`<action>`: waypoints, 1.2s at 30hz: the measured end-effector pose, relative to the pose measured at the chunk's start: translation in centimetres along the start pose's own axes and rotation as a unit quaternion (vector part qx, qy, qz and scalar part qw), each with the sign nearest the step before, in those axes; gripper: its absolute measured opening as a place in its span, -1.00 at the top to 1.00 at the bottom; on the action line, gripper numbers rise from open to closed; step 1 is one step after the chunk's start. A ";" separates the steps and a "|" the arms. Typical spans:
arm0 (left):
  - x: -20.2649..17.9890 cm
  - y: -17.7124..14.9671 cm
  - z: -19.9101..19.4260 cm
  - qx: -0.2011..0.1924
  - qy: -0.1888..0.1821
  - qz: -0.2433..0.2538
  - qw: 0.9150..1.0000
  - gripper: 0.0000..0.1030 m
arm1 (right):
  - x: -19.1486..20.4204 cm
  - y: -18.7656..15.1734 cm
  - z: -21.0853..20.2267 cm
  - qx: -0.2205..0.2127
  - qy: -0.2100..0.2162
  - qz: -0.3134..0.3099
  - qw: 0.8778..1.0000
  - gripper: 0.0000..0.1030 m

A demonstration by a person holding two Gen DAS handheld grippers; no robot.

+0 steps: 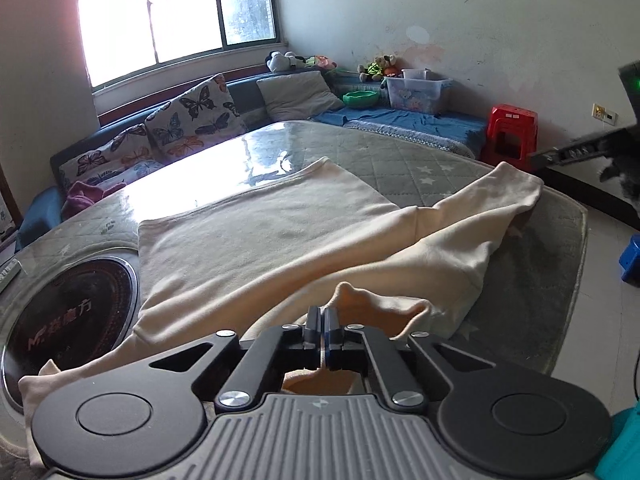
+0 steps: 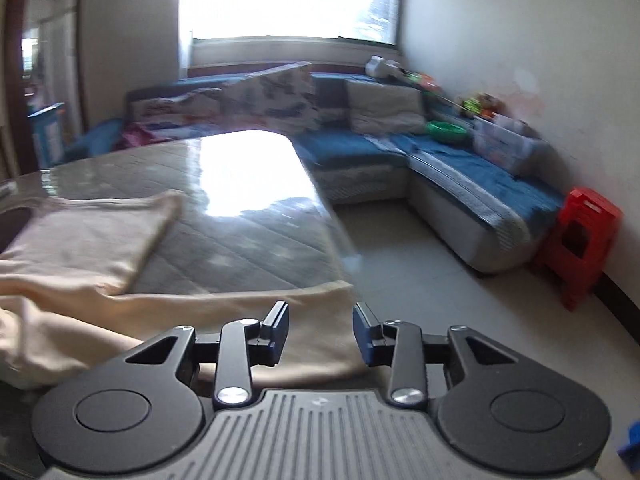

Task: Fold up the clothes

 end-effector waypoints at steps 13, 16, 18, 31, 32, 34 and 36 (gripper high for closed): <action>1.4 -0.5 -2.4 -0.002 -0.006 -0.019 1.000 0.97 | 20.2 0.2 2.7 0.044 0.274 -0.170 0.946 0.25; 1.9 -0.5 -2.7 -0.002 -0.005 -0.028 1.000 0.97 | 22.6 -1.3 3.3 0.061 0.289 -0.207 0.933 0.25; 2.3 -0.5 -2.9 -0.002 -0.004 -0.034 0.999 0.95 | 24.2 -2.8 3.3 0.079 0.309 -0.229 0.920 0.25; 3.8 -3.1 -0.3 0.036 0.017 -0.088 0.995 0.91 | 25.2 -6.0 0.5 0.107 0.352 -0.264 0.892 0.24; 3.9 -3.4 -0.1 0.039 0.019 -0.092 0.995 0.91 | 24.9 -5.3 0.6 0.101 0.351 -0.256 0.895 0.23; 4.1 -3.8 0.3 0.045 0.021 -0.102 0.994 0.91 | 24.2 -3.9 1.2 0.090 0.343 -0.238 0.904 0.18; 4.1 -3.8 0.1 0.046 0.020 -0.113 0.992 0.91 | 23.6 -3.0 2.1 0.083 0.331 -0.224 0.913 0.16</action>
Point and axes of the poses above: each gripper's, at about its wrist camera, not at the fingertips, and z roughly the way its jaws point, x to its left, y to its top, the point moved 10 cm from there along z, roughly the way its jaws point, and after that the axes turned 10 degrees about y, right-handed, at the moved point
